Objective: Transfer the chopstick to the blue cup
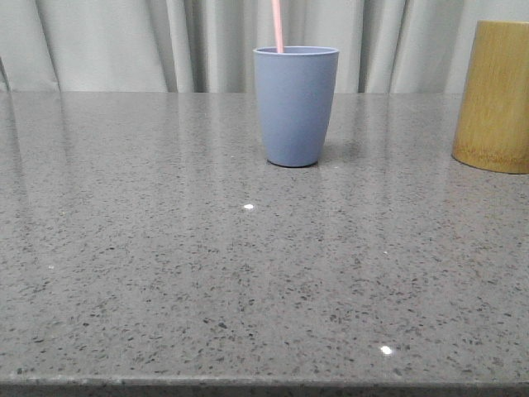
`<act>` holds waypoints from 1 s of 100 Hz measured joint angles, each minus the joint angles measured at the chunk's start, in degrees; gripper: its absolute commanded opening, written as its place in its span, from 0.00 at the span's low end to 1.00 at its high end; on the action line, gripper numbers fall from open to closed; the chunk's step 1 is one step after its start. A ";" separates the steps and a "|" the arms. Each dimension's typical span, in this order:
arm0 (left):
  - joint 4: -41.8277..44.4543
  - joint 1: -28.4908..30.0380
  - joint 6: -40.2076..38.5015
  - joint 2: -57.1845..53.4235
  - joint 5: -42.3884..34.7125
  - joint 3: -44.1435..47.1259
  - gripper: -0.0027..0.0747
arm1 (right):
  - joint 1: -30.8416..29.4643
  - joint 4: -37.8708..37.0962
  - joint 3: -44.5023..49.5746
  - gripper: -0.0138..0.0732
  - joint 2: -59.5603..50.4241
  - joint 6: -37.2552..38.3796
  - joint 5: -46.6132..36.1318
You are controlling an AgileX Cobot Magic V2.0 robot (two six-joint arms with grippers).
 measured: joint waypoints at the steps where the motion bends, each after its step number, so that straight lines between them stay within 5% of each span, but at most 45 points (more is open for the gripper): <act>1: 0.00 0.00 0.00 -0.13 0.00 0.00 0.01 | 0.00 0.00 0.12 0.09 -0.33 0.00 0.00; 100: 0.99 0.00 0.00 -1.66 -0.03 0.61 0.01 | 0.00 0.00 1.50 0.09 -2.37 0.00 0.00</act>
